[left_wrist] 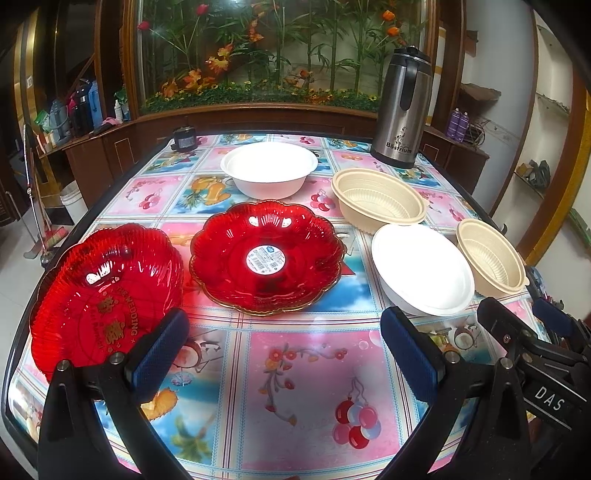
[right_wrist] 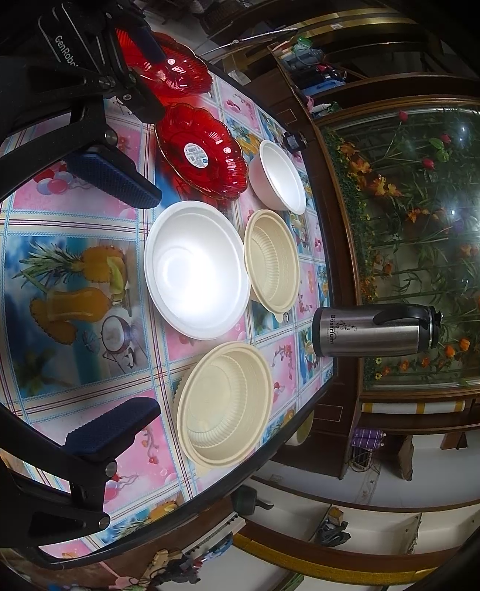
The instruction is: Organize plates and bowls
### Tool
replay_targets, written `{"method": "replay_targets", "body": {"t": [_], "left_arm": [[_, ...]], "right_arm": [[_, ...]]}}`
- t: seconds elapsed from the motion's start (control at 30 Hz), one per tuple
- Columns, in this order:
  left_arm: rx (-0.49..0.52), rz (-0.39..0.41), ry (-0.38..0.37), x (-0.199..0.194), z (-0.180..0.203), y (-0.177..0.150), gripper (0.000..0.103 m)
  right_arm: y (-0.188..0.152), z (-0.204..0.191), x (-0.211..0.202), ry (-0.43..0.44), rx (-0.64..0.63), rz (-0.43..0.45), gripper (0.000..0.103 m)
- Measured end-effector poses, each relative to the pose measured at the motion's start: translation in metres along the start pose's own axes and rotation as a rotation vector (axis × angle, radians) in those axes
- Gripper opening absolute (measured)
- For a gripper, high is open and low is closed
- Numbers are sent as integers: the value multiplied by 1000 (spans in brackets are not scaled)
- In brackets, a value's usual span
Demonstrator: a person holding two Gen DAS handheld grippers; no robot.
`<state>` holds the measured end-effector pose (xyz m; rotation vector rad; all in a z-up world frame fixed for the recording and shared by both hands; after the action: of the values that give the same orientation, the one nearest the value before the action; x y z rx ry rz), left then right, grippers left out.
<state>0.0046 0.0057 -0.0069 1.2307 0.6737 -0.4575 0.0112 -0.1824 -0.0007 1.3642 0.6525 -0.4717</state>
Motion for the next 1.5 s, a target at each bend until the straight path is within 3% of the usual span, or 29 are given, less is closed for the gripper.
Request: {"method": "replay_targets", "body": {"t": [1.5], "left_arm": [[1,0,7,-1,-3,1,103]], "right_arm": [[3,-3,1,3,1,-3,103]]}}
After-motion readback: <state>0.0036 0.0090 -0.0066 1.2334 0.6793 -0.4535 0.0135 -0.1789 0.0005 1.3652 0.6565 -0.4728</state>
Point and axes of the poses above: each gripper's, at about its wrist camera, not at the fingertips, and x roughly the way its jaws point, z to its right, y to its top, the point moved 1 cm from there along x, roughly the way its jaws point, and after that the axes turned 10 degrees about -x, right-handed, at the moved point
